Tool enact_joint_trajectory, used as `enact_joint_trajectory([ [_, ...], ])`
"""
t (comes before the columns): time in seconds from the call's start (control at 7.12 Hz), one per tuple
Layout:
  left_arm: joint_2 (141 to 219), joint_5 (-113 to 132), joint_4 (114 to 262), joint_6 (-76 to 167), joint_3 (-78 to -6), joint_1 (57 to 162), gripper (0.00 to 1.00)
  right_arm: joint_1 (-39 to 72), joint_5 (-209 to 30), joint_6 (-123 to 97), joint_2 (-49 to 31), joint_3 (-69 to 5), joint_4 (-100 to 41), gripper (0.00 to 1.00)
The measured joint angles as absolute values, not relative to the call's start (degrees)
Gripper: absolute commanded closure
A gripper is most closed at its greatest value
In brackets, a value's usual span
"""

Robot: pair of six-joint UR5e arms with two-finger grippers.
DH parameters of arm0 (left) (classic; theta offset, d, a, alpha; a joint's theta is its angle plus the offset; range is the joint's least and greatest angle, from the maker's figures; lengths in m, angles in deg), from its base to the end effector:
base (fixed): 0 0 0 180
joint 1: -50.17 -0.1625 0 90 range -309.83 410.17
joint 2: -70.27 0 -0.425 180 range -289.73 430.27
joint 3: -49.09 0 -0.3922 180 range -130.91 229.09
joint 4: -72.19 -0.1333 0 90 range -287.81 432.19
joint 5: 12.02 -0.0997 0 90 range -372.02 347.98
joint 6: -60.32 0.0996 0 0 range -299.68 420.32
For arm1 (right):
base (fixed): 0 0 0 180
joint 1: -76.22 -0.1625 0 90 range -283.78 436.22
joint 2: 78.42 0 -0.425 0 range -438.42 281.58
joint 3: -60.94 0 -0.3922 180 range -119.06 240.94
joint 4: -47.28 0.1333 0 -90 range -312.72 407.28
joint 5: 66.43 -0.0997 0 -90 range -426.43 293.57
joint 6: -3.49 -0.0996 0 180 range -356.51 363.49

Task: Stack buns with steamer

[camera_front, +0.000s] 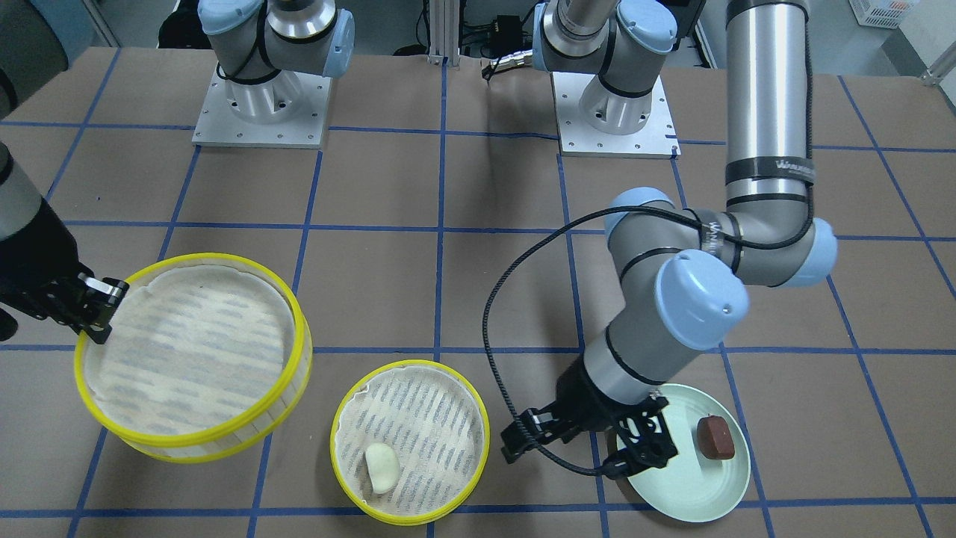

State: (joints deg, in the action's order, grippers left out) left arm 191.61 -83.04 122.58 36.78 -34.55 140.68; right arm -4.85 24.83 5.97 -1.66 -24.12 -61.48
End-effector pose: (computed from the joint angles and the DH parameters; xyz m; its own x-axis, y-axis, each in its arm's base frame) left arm -0.1719 -0.6953 0.2939 -0.8697 -0.3034 0.3894 -0.3695 0.9232 -0.1059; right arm 0.0361 -0.6146 0.4398 -0.9927 0.1169 0.0295 0.1098 0.9774 -0.1804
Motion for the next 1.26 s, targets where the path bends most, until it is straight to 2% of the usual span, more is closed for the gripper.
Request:
enact_joint_trajectory([
  [0.56,190.8,-92.7,128.1,65.1,-36.3,129.9,0.0,-18.3,24.6,-5.6,-10.6,-24.2,-73.3,1.0],
  [1.26,194.4,-95.1,124.4,86.8,-38.3,123.5,0.01,-21.9,23.6,-11.7,-17.0,-23.2,-74.0,1.0],
])
